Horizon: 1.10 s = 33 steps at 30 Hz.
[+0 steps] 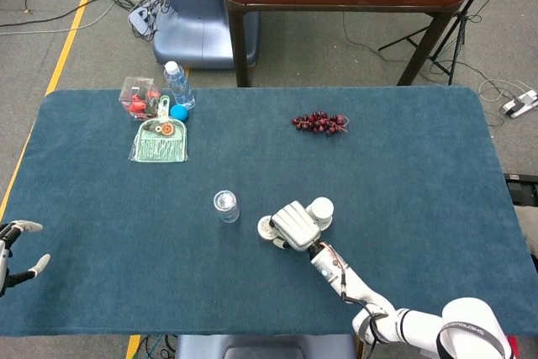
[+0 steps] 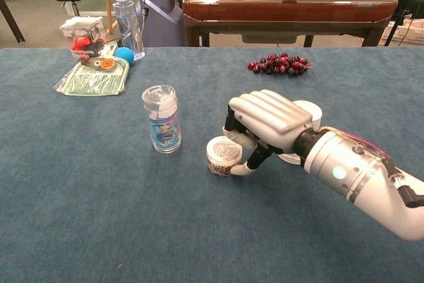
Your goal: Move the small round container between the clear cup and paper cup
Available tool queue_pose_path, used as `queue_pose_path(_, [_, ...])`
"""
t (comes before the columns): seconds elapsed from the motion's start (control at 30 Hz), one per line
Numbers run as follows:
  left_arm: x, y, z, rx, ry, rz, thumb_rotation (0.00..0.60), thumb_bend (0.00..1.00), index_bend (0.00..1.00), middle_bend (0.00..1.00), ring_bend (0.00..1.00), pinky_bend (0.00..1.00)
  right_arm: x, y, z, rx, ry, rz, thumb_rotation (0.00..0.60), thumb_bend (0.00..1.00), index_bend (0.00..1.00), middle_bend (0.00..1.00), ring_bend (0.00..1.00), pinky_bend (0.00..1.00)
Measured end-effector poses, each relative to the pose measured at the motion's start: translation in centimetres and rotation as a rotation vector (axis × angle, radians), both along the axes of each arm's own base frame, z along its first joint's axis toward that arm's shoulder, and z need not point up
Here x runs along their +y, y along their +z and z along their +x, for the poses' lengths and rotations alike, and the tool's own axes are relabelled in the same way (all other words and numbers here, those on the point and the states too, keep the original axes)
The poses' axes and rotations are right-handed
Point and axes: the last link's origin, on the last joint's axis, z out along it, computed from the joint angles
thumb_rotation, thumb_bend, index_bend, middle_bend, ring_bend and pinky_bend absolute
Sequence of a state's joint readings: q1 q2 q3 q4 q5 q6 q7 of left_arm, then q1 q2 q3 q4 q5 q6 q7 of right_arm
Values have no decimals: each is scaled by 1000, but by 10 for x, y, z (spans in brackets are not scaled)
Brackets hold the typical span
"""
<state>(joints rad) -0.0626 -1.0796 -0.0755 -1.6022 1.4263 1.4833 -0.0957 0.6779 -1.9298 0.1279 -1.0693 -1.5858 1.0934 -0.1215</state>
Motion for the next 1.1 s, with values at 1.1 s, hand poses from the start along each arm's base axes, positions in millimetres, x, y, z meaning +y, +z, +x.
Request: queue_pose_path(1.1, [0,1,-1,-1,8,0,600,243,376,350,302,550,-18,6,0,-57,-27,-86,600,0,1000,1000,1000,1000])
